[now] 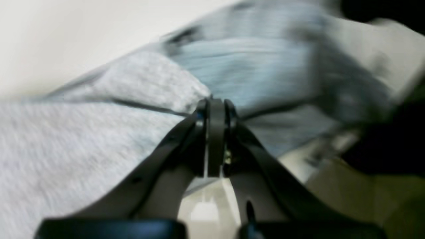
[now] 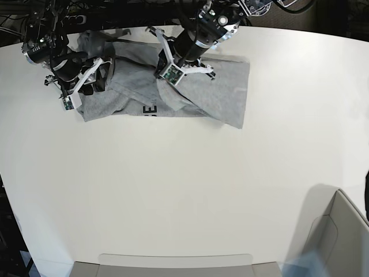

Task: Fold the T-shirt properly
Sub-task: 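Press the left gripper's folded end down onto the strip's middle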

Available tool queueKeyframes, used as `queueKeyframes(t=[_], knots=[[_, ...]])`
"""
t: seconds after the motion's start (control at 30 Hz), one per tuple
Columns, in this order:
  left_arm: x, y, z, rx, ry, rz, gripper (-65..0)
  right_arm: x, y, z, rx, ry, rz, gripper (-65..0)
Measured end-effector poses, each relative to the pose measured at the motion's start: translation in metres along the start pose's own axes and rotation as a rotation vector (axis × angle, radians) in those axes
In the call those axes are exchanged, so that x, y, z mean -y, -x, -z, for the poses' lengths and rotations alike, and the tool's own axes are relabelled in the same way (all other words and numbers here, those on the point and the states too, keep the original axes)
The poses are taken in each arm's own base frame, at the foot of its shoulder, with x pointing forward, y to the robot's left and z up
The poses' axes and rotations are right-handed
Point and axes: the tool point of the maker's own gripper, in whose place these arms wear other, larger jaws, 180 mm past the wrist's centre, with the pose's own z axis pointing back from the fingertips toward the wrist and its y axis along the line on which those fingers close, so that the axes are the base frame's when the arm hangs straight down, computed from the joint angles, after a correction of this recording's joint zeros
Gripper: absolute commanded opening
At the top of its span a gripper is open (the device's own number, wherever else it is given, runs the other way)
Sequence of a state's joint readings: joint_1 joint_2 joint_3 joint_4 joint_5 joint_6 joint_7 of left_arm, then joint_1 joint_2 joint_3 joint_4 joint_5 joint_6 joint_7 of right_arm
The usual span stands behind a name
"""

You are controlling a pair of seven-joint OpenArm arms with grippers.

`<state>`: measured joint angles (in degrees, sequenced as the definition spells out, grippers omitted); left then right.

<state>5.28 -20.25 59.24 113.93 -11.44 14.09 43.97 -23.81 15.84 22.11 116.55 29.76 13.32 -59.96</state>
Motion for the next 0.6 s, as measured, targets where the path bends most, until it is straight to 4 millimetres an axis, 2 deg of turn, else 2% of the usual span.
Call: queueKeyframes(t=[0.17,0.23,0.4,0.5,0.6], knots=[[-0.015,0.009,-0.002,-0.024,-0.034,0.043,-65.0,0.0,0.0,0.0,0.001,0.0,0.0,-45.2],[-0.014,0.008,-0.002,-0.02,-0.031,0.043,-64.5,0.0,0.0,0.0,0.0,0.0,0.0,-45.2],[-0.014,0.007,-0.002,-0.017,-0.033,0.037,-54.5,0.0,0.0,0.0,0.0,0.0,0.001,-45.2],[-0.012,-0.001,-0.005,0.012,-0.027,0.034,-54.6,0.0,0.0,0.0,0.001,0.0,0.0,-45.2],[-0.007,-0.021,-0.008,0.099,-0.015,0.026,-57.8,0.0,0.0,0.0,0.001,0.0,0.0,-45.2]])
